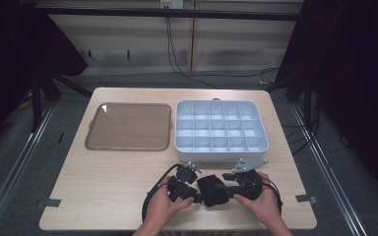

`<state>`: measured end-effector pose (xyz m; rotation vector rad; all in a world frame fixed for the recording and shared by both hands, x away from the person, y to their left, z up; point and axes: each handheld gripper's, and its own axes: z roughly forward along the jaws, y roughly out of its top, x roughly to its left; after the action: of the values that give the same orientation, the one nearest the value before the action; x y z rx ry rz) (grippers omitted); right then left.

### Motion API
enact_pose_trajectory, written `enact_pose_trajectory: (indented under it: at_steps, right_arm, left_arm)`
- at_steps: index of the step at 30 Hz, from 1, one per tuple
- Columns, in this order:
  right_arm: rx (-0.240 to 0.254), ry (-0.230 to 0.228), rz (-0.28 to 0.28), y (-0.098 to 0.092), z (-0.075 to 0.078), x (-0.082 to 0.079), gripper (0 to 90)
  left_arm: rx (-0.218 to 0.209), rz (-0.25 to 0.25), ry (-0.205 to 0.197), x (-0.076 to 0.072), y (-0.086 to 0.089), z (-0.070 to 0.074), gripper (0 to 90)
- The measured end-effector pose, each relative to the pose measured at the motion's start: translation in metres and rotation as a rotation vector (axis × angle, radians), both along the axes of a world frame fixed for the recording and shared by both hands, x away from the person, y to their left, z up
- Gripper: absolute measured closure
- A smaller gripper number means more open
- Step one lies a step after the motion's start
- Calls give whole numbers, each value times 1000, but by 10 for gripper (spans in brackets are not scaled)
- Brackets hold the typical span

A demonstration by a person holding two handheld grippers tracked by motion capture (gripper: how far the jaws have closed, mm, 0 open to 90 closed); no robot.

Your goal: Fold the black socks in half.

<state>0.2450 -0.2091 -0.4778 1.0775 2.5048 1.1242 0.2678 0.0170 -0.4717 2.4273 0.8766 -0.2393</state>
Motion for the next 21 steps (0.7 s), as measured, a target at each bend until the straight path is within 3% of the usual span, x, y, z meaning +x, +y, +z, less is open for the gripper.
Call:
enact_pose_trajectory:
  at_steps: [6,10,17,21]
  right_arm:
    - [-15,10,-19,-1,-6,2,521]
    - [4,26,-38,-4,-11,3,518]
    - [18,30,-45,-6,-14,4,509]
    - [40,51,-57,-7,-16,4,504]
  left_arm:
    - [2,7,-15,0,1,1,617]
    - [-3,8,-26,1,4,2,601]
    - [-4,18,-79,6,15,3,447]
    - [-7,21,-95,8,21,5,401]
